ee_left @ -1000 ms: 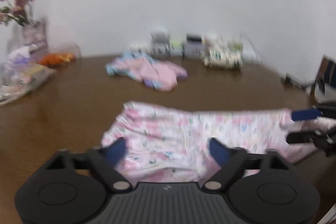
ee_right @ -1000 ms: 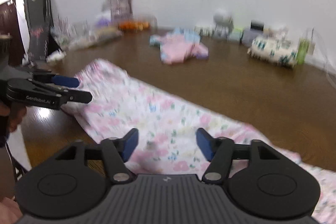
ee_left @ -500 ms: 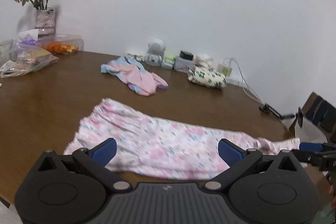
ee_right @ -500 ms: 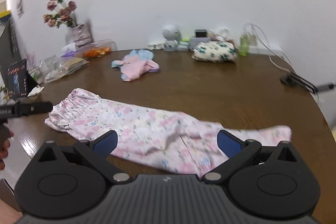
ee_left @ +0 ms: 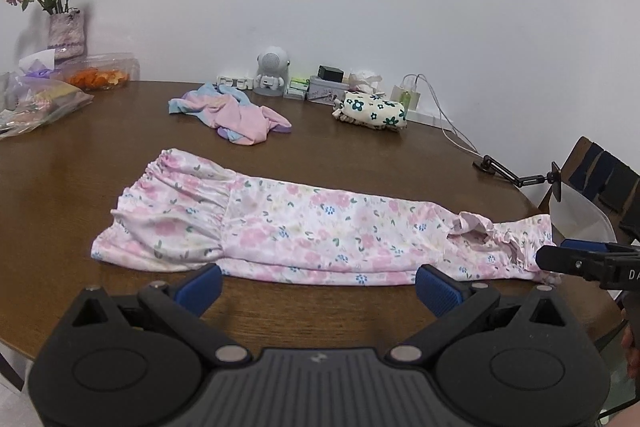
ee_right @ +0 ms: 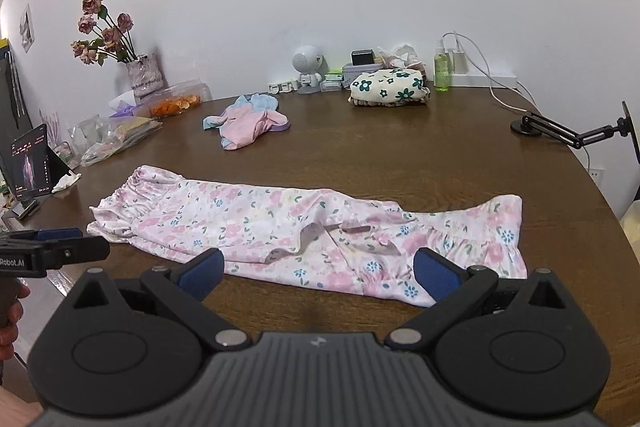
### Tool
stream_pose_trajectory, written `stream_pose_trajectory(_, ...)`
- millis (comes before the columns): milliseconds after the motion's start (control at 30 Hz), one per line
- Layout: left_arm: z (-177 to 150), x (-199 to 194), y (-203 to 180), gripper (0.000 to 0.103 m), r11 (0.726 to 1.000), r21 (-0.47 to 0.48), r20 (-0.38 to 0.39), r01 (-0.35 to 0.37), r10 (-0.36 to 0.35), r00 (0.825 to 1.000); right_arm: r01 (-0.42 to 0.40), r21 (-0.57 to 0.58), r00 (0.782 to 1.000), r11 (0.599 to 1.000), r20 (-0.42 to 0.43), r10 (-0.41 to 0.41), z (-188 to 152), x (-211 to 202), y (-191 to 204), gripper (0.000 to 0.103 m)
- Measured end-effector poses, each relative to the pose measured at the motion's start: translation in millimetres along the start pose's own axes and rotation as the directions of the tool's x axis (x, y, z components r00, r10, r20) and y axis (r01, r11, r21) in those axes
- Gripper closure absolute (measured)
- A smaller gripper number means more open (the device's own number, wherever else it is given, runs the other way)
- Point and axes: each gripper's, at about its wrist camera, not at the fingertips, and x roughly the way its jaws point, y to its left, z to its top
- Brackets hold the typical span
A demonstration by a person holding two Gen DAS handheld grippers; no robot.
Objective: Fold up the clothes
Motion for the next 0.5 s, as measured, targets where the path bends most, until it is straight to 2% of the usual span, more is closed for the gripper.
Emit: stream_pose_trajectory(500,-2.8,-3.1,-3.3,0.0,1.0,0.002,-0.002,-0.016,0.016,1.0,0.001,0.014,1.0,1.0,0.001,-0.001,-6.7,-5.7,-5.0,0.0)
